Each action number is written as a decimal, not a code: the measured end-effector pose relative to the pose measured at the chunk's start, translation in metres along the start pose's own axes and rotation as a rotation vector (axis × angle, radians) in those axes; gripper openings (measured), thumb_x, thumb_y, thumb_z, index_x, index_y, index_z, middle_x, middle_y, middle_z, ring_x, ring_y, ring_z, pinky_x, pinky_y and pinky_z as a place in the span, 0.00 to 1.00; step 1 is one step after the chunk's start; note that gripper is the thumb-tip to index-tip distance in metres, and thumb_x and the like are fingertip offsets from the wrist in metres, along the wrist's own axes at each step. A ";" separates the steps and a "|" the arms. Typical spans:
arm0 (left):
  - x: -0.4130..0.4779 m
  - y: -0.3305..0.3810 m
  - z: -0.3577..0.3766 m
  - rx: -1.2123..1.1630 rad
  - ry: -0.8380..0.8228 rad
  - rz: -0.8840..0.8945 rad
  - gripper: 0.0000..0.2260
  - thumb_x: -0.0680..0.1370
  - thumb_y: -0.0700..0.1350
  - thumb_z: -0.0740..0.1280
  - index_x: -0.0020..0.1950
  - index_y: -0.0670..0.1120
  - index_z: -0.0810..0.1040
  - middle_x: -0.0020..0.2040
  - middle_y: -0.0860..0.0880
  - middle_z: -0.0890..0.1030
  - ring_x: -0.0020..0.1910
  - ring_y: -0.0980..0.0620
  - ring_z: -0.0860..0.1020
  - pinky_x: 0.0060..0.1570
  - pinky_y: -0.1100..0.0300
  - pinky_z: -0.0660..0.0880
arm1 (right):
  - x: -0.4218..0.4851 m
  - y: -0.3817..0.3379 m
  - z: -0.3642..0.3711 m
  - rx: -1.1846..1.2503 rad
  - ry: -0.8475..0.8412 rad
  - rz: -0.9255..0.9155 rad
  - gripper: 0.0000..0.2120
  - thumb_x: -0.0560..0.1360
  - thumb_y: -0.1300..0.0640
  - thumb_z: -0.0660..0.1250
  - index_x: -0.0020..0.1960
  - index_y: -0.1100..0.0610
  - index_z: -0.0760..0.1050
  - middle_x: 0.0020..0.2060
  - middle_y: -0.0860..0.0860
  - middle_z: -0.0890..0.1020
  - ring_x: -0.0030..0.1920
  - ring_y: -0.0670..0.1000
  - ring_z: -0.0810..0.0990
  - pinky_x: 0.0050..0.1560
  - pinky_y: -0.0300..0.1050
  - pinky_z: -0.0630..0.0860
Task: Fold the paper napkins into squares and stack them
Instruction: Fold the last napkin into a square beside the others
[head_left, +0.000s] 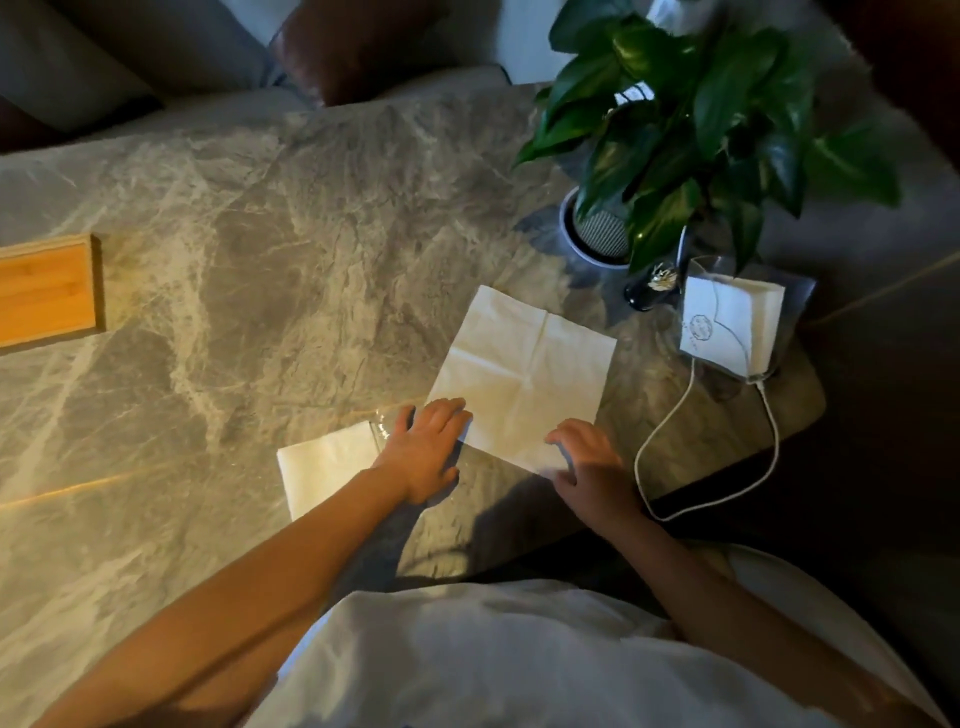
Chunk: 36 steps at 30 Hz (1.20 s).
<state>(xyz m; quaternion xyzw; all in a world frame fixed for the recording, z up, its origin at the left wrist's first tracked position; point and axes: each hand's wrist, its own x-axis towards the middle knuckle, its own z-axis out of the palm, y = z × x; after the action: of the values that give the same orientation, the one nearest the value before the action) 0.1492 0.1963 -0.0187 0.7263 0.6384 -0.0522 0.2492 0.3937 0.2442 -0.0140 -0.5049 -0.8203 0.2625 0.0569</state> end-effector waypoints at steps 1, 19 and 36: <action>0.003 0.001 0.000 0.008 0.015 -0.010 0.33 0.74 0.54 0.65 0.74 0.48 0.55 0.77 0.48 0.56 0.75 0.47 0.55 0.72 0.43 0.54 | -0.001 0.003 -0.001 -0.019 -0.016 -0.011 0.17 0.67 0.64 0.73 0.56 0.57 0.78 0.60 0.54 0.76 0.61 0.57 0.74 0.56 0.54 0.75; 0.001 -0.014 0.001 -0.068 0.126 -0.031 0.29 0.72 0.55 0.66 0.71 0.50 0.65 0.72 0.48 0.66 0.71 0.45 0.64 0.68 0.46 0.61 | 0.031 0.019 -0.009 0.195 0.083 -0.063 0.02 0.77 0.64 0.63 0.49 0.60 0.75 0.44 0.55 0.79 0.46 0.54 0.77 0.45 0.45 0.76; 0.009 -0.031 -0.028 -0.392 0.253 -0.124 0.09 0.77 0.41 0.62 0.53 0.51 0.79 0.50 0.47 0.84 0.47 0.46 0.80 0.46 0.54 0.77 | 0.020 0.026 -0.024 0.250 -0.088 -0.061 0.06 0.75 0.62 0.65 0.49 0.53 0.72 0.47 0.50 0.79 0.48 0.46 0.77 0.49 0.37 0.77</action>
<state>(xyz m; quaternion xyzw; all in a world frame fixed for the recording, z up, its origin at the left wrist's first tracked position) 0.1145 0.2183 -0.0071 0.6241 0.7060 0.1488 0.2999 0.4139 0.2794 -0.0096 -0.4566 -0.7980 0.3827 0.0910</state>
